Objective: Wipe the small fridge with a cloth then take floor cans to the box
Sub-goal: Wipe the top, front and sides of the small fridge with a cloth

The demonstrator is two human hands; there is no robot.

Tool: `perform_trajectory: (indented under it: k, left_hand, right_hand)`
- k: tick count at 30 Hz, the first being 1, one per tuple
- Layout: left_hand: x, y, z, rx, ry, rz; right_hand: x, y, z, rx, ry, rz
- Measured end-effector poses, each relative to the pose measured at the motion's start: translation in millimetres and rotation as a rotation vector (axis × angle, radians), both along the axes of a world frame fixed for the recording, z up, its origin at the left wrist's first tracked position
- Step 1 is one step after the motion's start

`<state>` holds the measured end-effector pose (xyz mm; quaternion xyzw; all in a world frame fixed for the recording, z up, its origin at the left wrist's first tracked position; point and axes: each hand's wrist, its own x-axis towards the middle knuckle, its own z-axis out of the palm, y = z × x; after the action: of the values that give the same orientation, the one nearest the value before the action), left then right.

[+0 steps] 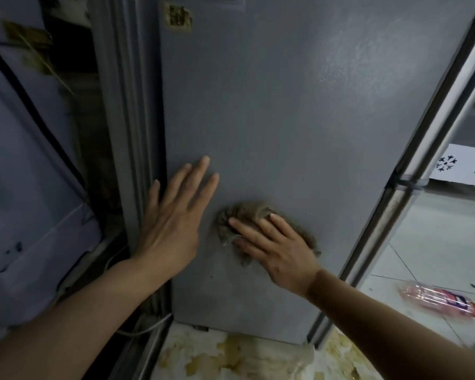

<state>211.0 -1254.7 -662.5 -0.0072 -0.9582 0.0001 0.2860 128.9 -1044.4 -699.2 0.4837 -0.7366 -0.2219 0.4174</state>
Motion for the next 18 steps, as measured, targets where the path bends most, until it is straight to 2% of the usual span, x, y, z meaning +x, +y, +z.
perform_trajectory:
  k: [2, 4, 8, 10, 12, 16, 18]
  left_hand:
    - [7, -12, -3, -0.008, -0.026, 0.002]
    - [14, -24, -8, 0.029, -0.055, 0.016]
    - [16, -41, -18, 0.060, -0.106, 0.000]
    - [14, -43, -21, 0.075, -0.111, -0.025]
    - [13, -44, -23, 0.099, -0.091, -0.050]
    - [18, -47, -21, 0.095, -0.078, -0.096]
    - [24, -49, -22, 0.101, -0.080, -0.117]
  right_hand:
    - [3, 1, 7, 0.074, 0.003, -0.015]
    - [2, -1, 32, 0.017, 0.016, 0.031]
    - [-12, -29, 93, -0.530, 0.083, 0.060]
    - [-11, -46, 86, -0.639, 0.093, 0.037]
    - [-7, -54, 57, -0.499, 0.069, 0.049]
    - [8, -52, 17, 0.027, 0.020, 0.020]
    - [10, -52, 23, 0.110, 0.010, 0.005]
